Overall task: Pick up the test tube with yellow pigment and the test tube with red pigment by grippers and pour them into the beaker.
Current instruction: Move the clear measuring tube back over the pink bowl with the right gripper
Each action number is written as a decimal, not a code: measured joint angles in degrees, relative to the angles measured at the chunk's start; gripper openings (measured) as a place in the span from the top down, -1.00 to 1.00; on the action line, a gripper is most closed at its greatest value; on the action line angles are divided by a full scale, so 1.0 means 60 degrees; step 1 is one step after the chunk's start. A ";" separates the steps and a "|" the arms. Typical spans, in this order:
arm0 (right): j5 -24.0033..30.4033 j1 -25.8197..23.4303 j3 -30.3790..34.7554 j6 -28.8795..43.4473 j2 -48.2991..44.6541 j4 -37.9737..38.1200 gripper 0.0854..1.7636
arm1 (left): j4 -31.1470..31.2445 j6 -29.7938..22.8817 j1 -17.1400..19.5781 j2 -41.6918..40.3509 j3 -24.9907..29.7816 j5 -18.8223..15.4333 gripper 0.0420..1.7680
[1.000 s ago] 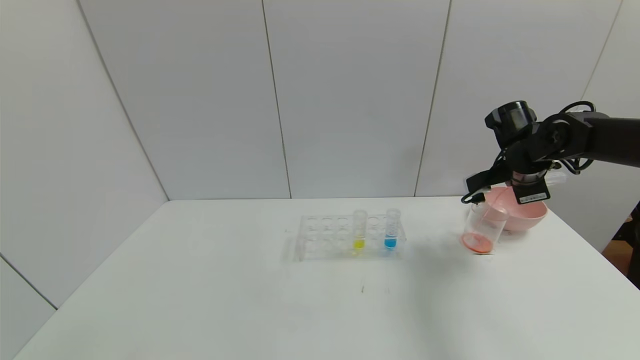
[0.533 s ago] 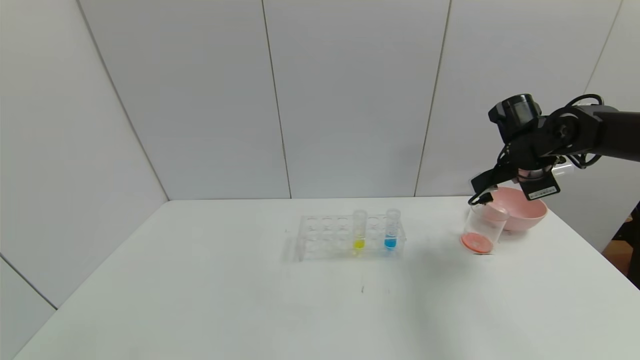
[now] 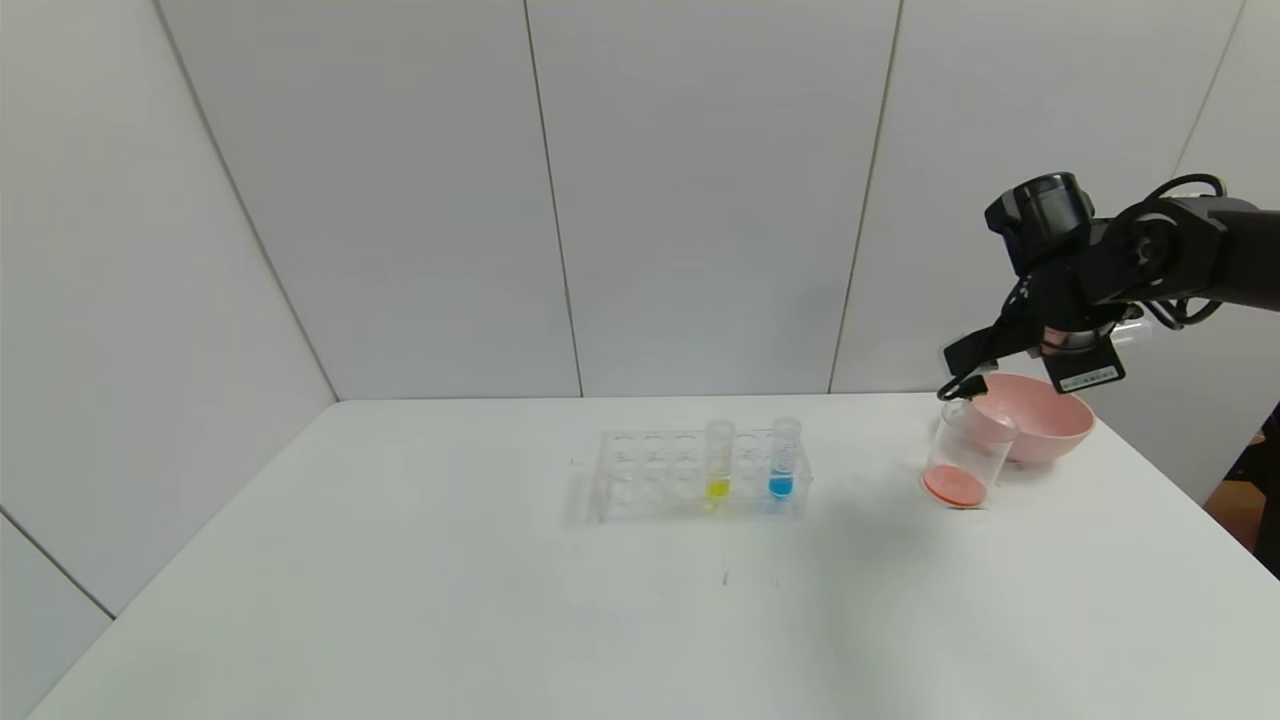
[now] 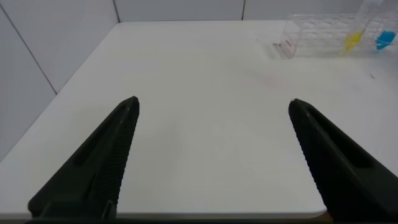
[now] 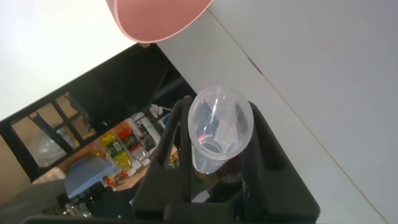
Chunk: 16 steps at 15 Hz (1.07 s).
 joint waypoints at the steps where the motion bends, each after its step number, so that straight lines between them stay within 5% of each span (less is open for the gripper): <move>1: 0.0274 0.0004 0.0024 0.0238 -0.0037 0.0004 0.49 | 0.0000 0.0000 0.0000 0.0000 0.0000 0.0000 -0.94; 5: 0.2418 -0.0280 0.0112 0.1532 -0.0230 0.0037 0.49 | 0.0000 0.0000 0.0000 0.0000 0.0000 0.0000 -0.94; 12: 0.8003 -0.1276 0.0528 0.4919 -0.0707 0.0095 0.49 | 0.0000 0.0004 0.0000 0.0000 0.0000 0.0000 -0.94; 16: 0.8710 -0.1871 0.0666 0.5291 -0.1144 0.0102 0.49 | 0.0000 0.0004 0.0000 0.0000 0.0000 0.0000 -0.94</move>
